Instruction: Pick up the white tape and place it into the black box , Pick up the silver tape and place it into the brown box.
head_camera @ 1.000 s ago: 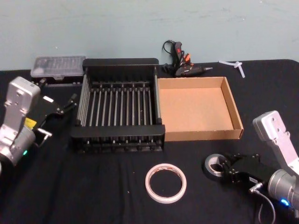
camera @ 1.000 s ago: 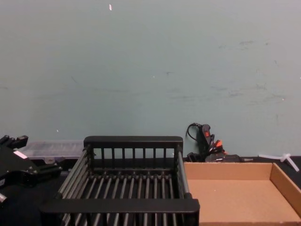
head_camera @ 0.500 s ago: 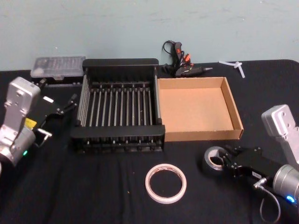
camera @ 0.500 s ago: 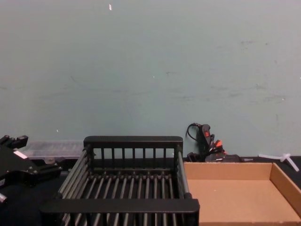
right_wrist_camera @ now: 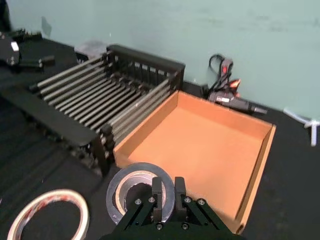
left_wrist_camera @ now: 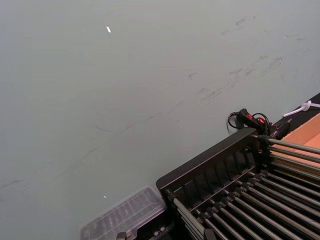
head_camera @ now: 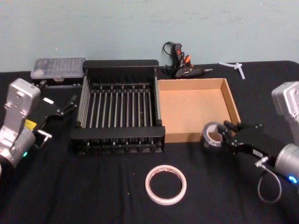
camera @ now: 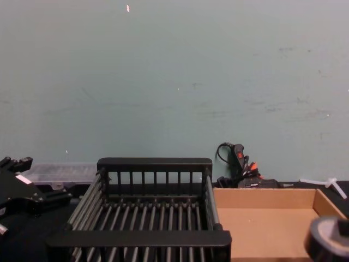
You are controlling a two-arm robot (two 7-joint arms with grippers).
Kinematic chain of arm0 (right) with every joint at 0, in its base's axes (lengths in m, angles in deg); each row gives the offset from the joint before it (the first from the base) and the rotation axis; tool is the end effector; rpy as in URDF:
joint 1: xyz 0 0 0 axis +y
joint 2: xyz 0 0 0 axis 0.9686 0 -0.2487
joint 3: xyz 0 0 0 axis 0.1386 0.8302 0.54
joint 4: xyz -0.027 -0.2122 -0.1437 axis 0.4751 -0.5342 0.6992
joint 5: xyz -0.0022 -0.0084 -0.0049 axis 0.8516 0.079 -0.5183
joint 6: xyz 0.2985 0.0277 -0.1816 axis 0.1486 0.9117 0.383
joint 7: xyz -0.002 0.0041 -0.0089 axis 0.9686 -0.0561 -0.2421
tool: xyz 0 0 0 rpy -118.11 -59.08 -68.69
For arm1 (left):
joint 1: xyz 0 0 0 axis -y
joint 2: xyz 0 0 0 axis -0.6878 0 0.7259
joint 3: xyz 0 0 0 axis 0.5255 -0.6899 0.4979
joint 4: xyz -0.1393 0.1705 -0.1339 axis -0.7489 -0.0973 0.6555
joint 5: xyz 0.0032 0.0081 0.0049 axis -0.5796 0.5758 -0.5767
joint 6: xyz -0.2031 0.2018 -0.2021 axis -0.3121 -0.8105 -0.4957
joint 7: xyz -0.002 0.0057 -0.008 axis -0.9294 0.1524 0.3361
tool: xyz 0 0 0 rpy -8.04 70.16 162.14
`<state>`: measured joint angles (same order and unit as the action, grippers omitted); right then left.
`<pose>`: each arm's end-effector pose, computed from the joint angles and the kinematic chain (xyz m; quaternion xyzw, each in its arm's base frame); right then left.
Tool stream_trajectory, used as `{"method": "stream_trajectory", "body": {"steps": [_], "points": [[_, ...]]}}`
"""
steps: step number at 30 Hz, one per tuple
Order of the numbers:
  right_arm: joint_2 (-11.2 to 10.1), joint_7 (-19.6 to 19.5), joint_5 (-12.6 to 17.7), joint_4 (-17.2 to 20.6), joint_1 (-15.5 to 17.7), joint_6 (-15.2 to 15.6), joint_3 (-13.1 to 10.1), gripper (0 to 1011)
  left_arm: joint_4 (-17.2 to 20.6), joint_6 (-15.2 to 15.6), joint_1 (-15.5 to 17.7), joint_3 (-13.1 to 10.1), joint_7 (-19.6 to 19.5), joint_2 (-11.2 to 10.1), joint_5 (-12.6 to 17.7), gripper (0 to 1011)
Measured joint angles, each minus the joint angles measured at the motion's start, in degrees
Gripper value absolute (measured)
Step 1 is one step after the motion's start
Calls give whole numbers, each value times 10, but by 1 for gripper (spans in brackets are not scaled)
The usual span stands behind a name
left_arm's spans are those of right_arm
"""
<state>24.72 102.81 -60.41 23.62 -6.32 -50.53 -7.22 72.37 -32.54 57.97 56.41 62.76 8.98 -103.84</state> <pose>0.3243 -0.0317 -0.2138 -0.1567 0.0598 -0.4712 0.8660 0.3921 0.0531 -0.2840 0.1415 -0.1324 0.5799 0.7913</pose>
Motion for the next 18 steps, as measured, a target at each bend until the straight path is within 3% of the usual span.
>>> {"method": "stream_trajectory", "body": {"steps": [10,18], "points": [[21,-13,-3,-33,-58,-7,11,155,0,0,0,0,0,0,0,1001],[53,-31,-17,-86,-120,-10,23,155,0,0,0,0,0,0,0,1001]]}}
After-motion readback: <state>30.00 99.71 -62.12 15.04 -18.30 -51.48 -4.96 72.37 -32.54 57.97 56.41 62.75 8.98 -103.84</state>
